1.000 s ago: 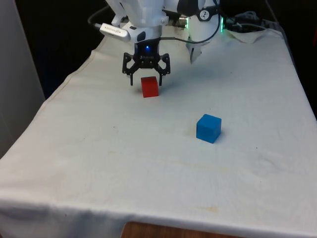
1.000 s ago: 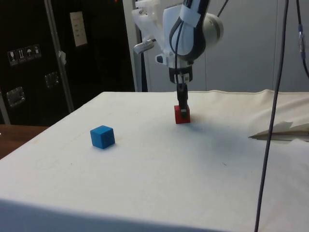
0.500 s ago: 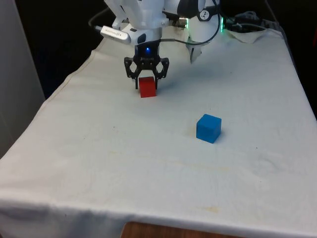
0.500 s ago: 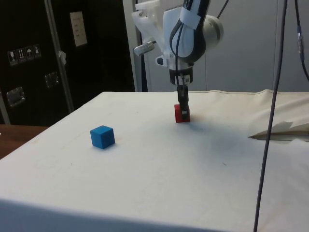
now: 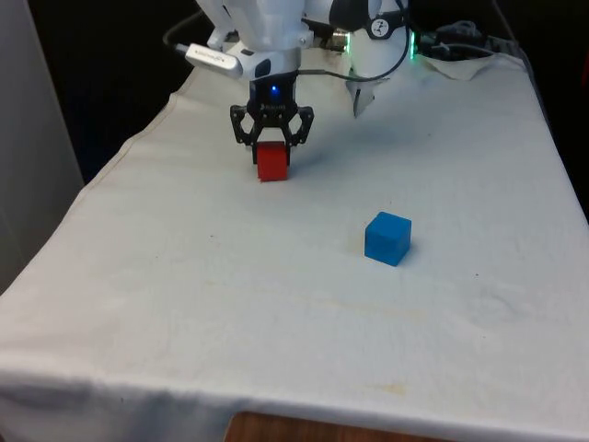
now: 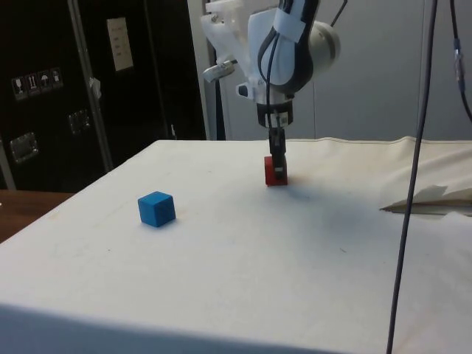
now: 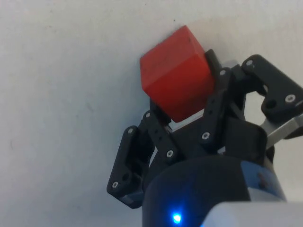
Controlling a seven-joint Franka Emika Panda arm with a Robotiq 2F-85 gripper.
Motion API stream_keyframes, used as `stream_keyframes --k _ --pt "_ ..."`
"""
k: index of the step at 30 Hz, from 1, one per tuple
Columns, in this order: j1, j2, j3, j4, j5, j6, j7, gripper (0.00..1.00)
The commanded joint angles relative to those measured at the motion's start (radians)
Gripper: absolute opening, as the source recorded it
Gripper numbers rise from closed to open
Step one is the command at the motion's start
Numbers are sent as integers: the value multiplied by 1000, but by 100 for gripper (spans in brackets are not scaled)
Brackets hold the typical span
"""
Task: Stack the two cubes.
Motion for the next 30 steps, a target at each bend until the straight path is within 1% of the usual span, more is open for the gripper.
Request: stream_keyframes --k 1,2,3,4,12,13,14,23,24,25,30 --pt "5 -23 -7 -4 -7 -20 3 3" --pt "6 -30 -9 -5 -10 -26 4 3" --pt "1 -18 0 0 0 -16 0 3" --pt "7 -37 -10 -5 -12 -33 5 3" --pt "11 -98 -12 0 -25 -91 14 3" --pt "3 -94 -1 -4 -6 -79 0 3" --pt "11 -105 -12 1 -25 -98 14 3" --pt "12 -160 -10 16 -27 -166 17 3" --pt "7 -160 -1 12 -6 -157 0 3" --pt "12 -165 -10 18 -27 -172 17 3" --pt "12 -190 -8 31 -27 -211 18 3"
